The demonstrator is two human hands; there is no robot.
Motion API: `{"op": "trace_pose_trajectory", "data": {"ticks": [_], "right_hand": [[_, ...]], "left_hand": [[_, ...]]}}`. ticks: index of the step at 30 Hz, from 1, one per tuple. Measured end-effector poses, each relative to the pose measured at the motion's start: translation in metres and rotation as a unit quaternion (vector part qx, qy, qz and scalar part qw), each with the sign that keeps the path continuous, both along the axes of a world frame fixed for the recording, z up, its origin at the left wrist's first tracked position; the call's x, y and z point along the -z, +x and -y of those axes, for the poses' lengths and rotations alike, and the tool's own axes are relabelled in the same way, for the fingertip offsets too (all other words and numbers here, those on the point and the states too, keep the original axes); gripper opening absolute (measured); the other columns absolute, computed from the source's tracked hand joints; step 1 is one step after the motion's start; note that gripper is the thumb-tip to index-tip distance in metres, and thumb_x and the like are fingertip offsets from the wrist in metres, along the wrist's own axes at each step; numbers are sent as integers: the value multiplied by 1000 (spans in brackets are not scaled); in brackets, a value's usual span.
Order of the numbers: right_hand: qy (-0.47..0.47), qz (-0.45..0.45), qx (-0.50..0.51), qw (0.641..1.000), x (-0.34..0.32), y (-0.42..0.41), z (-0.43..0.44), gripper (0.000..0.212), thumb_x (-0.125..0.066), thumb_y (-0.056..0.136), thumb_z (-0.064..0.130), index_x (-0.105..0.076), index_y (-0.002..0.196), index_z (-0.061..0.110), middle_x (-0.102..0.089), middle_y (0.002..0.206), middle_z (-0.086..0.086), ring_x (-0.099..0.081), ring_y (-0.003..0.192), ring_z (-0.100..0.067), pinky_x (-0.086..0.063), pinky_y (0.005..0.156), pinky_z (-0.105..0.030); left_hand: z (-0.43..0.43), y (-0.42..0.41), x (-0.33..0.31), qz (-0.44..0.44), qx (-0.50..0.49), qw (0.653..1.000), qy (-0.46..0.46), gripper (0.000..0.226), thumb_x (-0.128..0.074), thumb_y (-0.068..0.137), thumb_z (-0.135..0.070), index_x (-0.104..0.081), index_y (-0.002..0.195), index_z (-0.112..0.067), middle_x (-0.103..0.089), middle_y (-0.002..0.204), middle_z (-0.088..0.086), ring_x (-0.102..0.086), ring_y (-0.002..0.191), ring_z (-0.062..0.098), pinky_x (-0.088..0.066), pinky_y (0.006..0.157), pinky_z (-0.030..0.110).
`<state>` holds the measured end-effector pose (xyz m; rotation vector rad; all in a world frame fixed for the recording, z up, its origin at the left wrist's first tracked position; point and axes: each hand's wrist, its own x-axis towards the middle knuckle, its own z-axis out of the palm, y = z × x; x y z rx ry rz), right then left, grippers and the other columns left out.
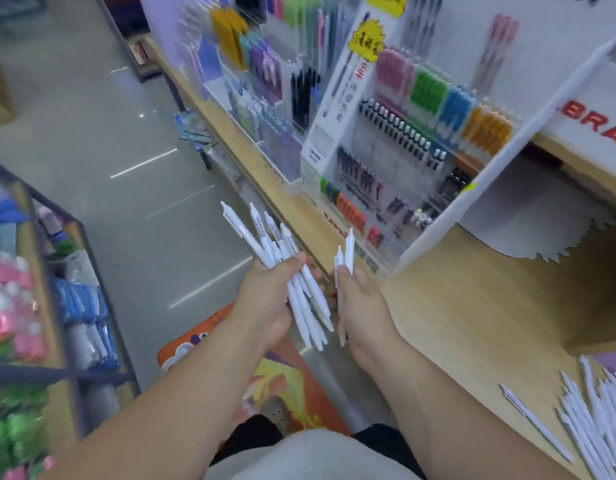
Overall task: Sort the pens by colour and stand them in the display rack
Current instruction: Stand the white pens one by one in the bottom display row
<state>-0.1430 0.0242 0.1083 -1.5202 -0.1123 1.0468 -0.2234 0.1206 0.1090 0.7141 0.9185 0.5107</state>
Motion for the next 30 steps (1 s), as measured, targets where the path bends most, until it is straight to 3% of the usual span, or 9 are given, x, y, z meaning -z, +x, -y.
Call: {"op": "trace_pose_trajectory", "data": {"ticks": [5, 12, 15, 19, 21, 24, 26, 28, 30], "right_hand": [[6, 10, -21, 1000, -13, -7, -93, 20, -47, 104, 23, -59, 92, 12, -46, 66, 1, -44, 57, -12, -34, 52, -26], [17, -1, -113, 993, 1, -4, -221, 31, -44, 105, 20, -55, 118, -7, -43, 70, -2, -44, 55, -10, -33, 45, -21], [27, -25, -121, 992, 6, 9, -290, 28, -44, 105, 20, -58, 117, -1, -46, 73, -2, -40, 55, -12, -29, 41, -20], [38, -27, -143, 989, 1, 35, -389, 22, -44, 105, 30, -60, 104, 14, -44, 70, 1, -35, 51, -10, -24, 40, -19], [45, -23, -152, 987, -6, 49, -435, 21, -44, 104, 30, -57, 100, 14, -43, 68, 3, -34, 50, -10, -23, 41, -19], [56, 8, -139, 989, -13, 70, -497, 23, -43, 105, 30, -55, 95, 14, -43, 63, 3, -36, 51, -12, -27, 41, -21], [48, 54, -122, 990, -17, 82, -535, 25, -43, 105, 30, -58, 95, 12, -47, 58, 1, -43, 53, -16, -40, 44, -26], [34, 81, -107, 990, -17, 92, -570, 27, -43, 105, 28, -60, 97, 9, -49, 63, -7, -51, 57, -18, -53, 55, -32], [26, 113, -92, 989, -12, 104, -601, 29, -42, 105, 29, -62, 94, 11, -50, 68, -9, -53, 61, -17, -51, 68, -38]], "left_hand": [[-100, -51, -16, -21, -32, 999, -5, 6, -60, 93, -3, -61, 88, -6, -66, 75, 12, -66, 61, 22, -58, 62, 38], [-218, -86, -17, -2, -90, 995, -50, 12, -60, 93, -9, -65, 84, -4, -66, 68, 10, -67, 60, 21, -56, 72, 40], [-280, -80, -14, -8, -116, 992, -53, 6, -62, 91, -9, -63, 92, -3, -67, 72, 10, -67, 62, 21, -58, 72, 42], [-372, -64, -22, 0, -143, 989, -39, 35, -70, 77, -12, -57, 109, -7, -70, 81, 8, -70, 70, 20, -59, 62, 38], [-416, -54, -30, 0, -144, 989, -32, 38, -70, 78, -11, -56, 112, -7, -70, 82, 8, -70, 70, 21, -59, 63, 38], [-475, -34, -38, 7, -140, 990, -29, 33, -68, 81, -9, -56, 112, -7, -70, 80, 8, -69, 69, 21, -59, 66, 39], [-510, -20, -42, 16, -135, 990, -37, 38, -70, 75, -10, -56, 111, -7, -69, 79, 8, -69, 68, 21, -59, 65, 38], [-544, -8, -41, 18, -135, 989, -49, 41, -70, 77, -8, -55, 115, -8, -69, 78, 8, -69, 66, 22, -59, 62, 38], [-580, 3, -36, 17, -126, 990, -57, 38, -66, 85, -5, -53, 120, -9, -69, 78, 8, -69, 65, 21, -59, 60, 37]]}}
